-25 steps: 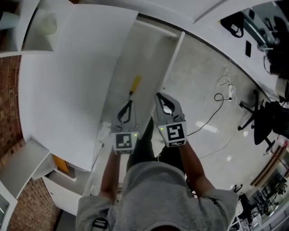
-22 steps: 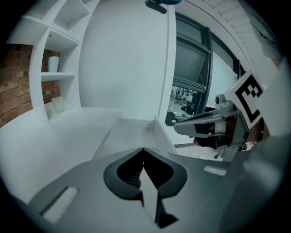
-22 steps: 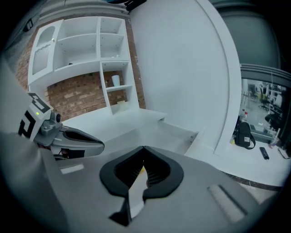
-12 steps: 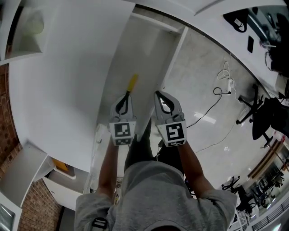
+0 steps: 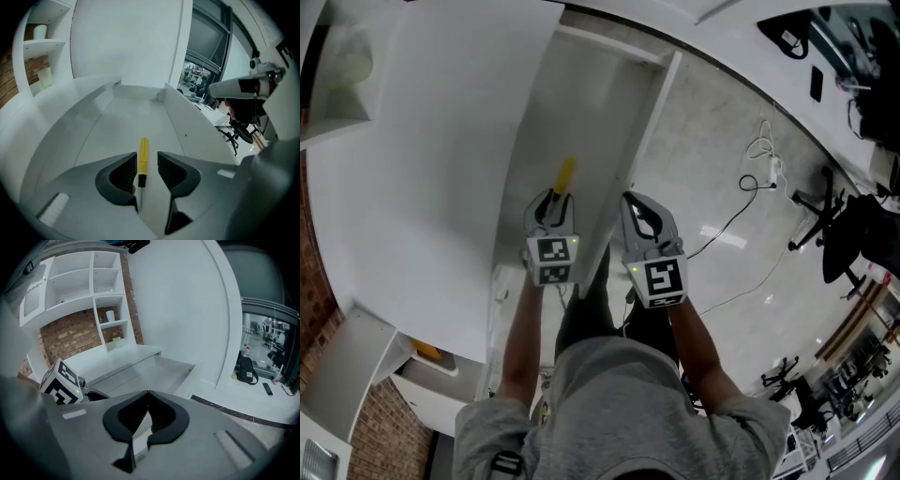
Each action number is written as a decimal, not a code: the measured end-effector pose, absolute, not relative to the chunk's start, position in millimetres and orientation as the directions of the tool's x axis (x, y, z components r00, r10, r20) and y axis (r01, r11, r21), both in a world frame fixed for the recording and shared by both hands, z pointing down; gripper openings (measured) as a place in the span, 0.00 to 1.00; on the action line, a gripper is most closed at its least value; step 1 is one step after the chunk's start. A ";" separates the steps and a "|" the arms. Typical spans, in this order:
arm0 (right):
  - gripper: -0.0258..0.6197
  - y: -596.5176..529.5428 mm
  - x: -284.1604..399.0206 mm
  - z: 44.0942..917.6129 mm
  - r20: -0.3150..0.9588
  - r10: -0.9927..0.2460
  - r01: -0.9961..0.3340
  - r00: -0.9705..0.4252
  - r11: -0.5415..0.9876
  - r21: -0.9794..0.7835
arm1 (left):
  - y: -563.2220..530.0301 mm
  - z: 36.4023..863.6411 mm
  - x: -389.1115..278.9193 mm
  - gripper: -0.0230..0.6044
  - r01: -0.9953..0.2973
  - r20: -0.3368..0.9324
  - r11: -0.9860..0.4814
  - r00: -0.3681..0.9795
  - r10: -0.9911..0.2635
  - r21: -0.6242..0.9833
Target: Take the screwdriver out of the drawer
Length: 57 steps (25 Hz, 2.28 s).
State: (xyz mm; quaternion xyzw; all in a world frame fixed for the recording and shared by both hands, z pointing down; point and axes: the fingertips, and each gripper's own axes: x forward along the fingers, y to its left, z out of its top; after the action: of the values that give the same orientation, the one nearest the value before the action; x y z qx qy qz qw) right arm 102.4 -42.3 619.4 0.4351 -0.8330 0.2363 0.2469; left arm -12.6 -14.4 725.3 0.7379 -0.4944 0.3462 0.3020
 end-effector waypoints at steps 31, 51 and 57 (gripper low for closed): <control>0.04 -41.6 123.9 626.2 0.630 -0.631 -0.875 -0.452 0.450 -0.177 | -10.0 774.3 -15.5 0.17 -0.943 0.861 -0.321 0.232 -0.452 0.086; 0.04 -36.2 120.2 538.7 0.542 -0.700 -0.862 -0.465 0.498 -0.095 | -29.2 633.3 -1.6 0.17 -0.947 0.719 -0.314 0.266 -0.642 0.070; 0.04 -28.2 113.3 506.2 0.506 -0.715 -0.849 -0.482 0.523 -0.070 | -28.6 577.7 -5.9 0.17 -0.953 0.646 -0.298 0.259 -0.718 0.050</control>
State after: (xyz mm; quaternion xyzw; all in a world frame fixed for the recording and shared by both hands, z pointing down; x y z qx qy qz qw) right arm 113.3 -28.2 506.2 0.4622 -0.8464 0.1574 0.2127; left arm -5.9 -28.6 577.7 0.7614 -0.5488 0.2636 0.2229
